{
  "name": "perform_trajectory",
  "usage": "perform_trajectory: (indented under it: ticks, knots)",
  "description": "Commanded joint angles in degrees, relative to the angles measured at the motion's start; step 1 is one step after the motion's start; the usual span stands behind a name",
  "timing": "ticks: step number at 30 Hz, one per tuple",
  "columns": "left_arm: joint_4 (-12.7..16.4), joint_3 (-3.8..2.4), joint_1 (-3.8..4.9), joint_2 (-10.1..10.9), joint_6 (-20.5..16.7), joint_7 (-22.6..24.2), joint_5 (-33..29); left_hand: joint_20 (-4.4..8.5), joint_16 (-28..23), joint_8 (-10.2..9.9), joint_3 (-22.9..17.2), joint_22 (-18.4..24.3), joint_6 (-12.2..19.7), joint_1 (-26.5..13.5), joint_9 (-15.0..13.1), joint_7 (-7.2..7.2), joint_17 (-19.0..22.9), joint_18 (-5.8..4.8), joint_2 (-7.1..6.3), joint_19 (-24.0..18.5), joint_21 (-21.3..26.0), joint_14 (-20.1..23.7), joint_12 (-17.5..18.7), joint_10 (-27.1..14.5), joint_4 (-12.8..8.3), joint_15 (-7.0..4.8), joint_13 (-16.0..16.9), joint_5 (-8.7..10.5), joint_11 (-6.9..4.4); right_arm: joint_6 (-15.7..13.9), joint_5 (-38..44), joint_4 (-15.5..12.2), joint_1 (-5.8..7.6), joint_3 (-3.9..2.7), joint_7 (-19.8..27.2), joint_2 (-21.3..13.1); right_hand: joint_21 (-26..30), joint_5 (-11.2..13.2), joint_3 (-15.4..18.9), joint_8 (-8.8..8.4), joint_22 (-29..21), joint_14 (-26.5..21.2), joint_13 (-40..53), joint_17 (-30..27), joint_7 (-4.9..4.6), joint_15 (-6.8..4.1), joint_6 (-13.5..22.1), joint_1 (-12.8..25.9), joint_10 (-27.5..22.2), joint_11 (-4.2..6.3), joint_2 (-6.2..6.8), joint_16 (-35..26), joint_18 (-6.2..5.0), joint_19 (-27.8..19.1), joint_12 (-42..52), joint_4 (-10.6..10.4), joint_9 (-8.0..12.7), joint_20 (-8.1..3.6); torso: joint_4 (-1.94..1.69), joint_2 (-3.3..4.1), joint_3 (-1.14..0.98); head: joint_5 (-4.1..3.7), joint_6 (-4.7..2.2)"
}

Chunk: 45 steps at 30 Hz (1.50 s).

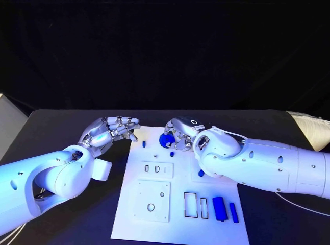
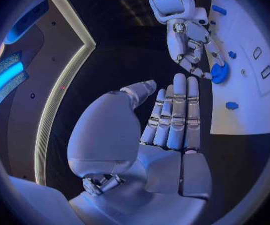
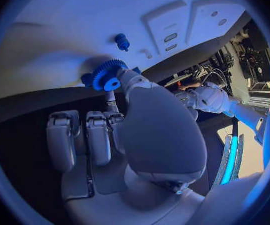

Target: Assemble the parts on the task board

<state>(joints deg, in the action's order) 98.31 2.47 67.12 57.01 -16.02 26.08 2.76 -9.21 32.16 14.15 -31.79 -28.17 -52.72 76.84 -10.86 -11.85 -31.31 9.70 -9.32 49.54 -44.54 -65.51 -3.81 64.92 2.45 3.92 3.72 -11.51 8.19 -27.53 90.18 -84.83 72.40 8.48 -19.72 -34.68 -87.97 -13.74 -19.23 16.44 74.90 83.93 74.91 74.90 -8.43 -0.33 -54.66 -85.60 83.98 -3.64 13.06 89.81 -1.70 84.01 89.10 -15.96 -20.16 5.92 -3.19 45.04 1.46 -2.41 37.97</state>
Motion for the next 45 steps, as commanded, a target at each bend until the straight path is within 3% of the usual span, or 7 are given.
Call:
perform_trajectory:
  ticks: [1,23,29,32,36,39,45]
  knots:
    - [0.2,-0.01,0.04,-0.1,1.2,0.3,0.0,-0.04,0.3,-0.2,-0.3,-0.1,0.1,-0.1,-0.1,-0.18,-0.1,0.64,0.22,-0.3,-0.3,0.4,0.1,-0.3,0.1,-0.16,0.1,0.24,-0.09,1.0,0.8,0.4,-0.13,0.0,-0.2,0.3,-0.3,-0.1,-0.3,0.07,13.3,6.1,13.6,15.1,0.55,-0.3,-0.6,0.4,4.6,0.32,-0.06,0.2,1.13,4.7,-0.2,0.0,0.0,-0.46,0.03,-0.04,-0.02,0.01,0.13]
    - [0.2,0.0,0.05,0.0,1.3,0.0,0.0,-0.04,0.3,-0.2,-0.3,-0.1,0.1,-0.1,-0.1,-0.18,-0.1,0.64,0.22,-0.3,-0.3,0.4,0.1,-0.3,0.1,-0.16,0.1,0.24,-0.09,0.8,1.5,2.6,-0.29,0.09,-0.9,1.0,-0.1,0.1,-0.6,-0.13,13.1,6.1,13.3,15.1,0.42,-0.22,-0.3,1.0,4.3,0.21,0.21,0.2,1.08,4.6,-0.4,-0.1,0.1,-0.42,-0.01,-0.04,-0.03,-0.05,0.27]
    - [0.2,0.0,0.05,0.1,1.3,0.0,0.0,-0.04,0.3,-0.2,-0.3,-0.1,0.1,-0.1,-0.1,-0.18,-0.1,0.64,0.22,-0.3,-0.3,0.4,0.1,-0.3,0.1,-0.16,0.1,0.24,-0.09,1.0,0.1,2.7,-0.29,0.1,0.2,1.1,0.4,0.8,1.6,-1.87,12.6,6.1,12.0,15.1,-0.51,0.52,2.5,6.1,3.1,-0.65,1.74,0.2,0.94,4.2,-1.5,-0.6,0.9,0.16,0.05,-0.09,0.02,0.0,0.29]
    - [0.2,0.0,0.05,0.1,1.3,-0.1,0.0,-0.08,0.4,-0.2,-0.3,-0.2,0.1,-0.2,-0.1,-0.18,-0.1,0.65,0.21,-0.4,-0.5,0.5,0.1,-0.3,0.1,-0.14,0.1,0.25,-0.09,1.7,-1.1,2.8,-0.28,0.1,0.8,1.1,0.6,2.9,8.7,-3.48,12.4,6.1,11.3,15.1,-1.19,1.16,4.5,11.8,2.4,-1.35,-0.22,0.2,0.86,4.1,-2.1,-0.7,1.8,0.85,0.07,-0.09,0.03,0.03,0.26]
    - [0.3,0.0,0.05,0.1,1.3,-0.1,0.0,-0.08,0.4,-0.2,-0.3,-0.2,0.1,-0.2,-0.1,-0.18,-0.1,0.65,0.21,-0.4,-0.5,0.5,0.1,-0.3,0.1,-0.14,0.1,0.25,-0.09,2.5,-2.4,2.7,-0.28,0.1,1.4,1.0,0.8,2.8,14.1,-4.22,12.4,6.1,11.0,15.1,-1.54,1.46,5.0,14.8,2.0,-1.65,-1.4,0.2,0.83,4.0,-2.4,-1.0,2.3,1.14,0.06,-0.12,0.04,0.0,0.22]
    - [0.2,0.0,0.05,0.1,1.4,-0.1,0.0,-0.08,0.4,-0.2,-0.3,-0.2,0.1,-0.2,-0.1,-0.18,-0.1,0.65,0.21,-0.4,-0.5,0.5,0.1,-0.3,0.1,-0.14,0.1,0.25,-0.09,3.0,-3.1,2.7,-0.28,0.11,1.7,0.8,0.8,-1.8,18.8,-4.55,12.4,6.1,11.0,15.1,-1.61,1.57,4.8,17.2,1.9,-1.76,-3.3,0.2,0.82,4.0,-2.5,-1.0,2.8,1.3,0.03,-0.11,0.01,0.04,0.24]
    - [0.2,0.0,0.05,0.2,1.4,-0.1,0.0,-0.08,0.4,-0.2,-0.3,-0.2,0.1,-0.2,-0.1,-0.18,-0.1,0.65,0.21,-0.4,-0.5,0.5,0.1,-0.3,0.1,-0.14,0.1,0.25,-0.09,3.3,-3.6,2.4,-0.29,0.12,1.8,0.4,0.7,-2.4,18.7,-4.23,12.5,6.1,11.2,15.1,-1.38,1.45,3.9,16.4,2.2,-1.58,-4.57,0.2,0.86,4.1,-2.3,-0.9,2.8,1.23,0.01,-0.12,0.03,0.02,0.31]
